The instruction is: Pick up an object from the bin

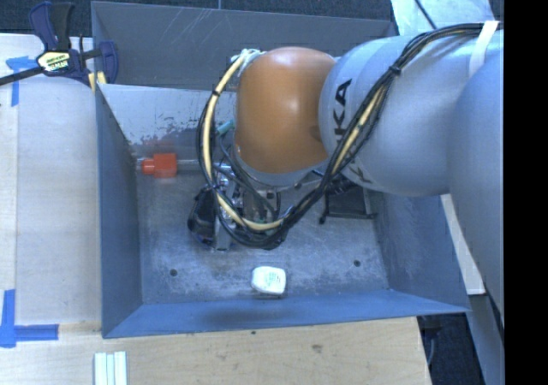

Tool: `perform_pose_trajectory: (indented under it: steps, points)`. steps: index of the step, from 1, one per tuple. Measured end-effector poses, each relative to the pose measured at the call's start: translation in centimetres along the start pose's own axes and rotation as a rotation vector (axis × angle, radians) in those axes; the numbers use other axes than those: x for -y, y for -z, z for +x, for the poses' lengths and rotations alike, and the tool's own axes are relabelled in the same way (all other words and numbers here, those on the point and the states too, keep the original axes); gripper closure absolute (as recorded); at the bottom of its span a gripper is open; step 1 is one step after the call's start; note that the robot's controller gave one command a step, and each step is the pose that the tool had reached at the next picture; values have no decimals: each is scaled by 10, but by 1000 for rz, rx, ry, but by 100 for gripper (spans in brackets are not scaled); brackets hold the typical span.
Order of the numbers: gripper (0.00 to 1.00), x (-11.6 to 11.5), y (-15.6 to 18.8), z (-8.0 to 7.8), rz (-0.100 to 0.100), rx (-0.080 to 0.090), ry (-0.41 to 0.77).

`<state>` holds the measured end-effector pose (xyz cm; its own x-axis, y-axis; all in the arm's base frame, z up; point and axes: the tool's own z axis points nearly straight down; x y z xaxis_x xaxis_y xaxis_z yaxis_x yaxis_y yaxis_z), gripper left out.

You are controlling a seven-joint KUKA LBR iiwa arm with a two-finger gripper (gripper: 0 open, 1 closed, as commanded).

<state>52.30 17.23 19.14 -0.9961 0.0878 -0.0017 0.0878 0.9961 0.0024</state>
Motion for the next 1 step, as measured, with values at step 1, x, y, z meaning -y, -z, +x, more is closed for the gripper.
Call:
perform_pose_trajectory:
  steps: [1]
  points:
    - [100,-1,184,-9,1,3,62]
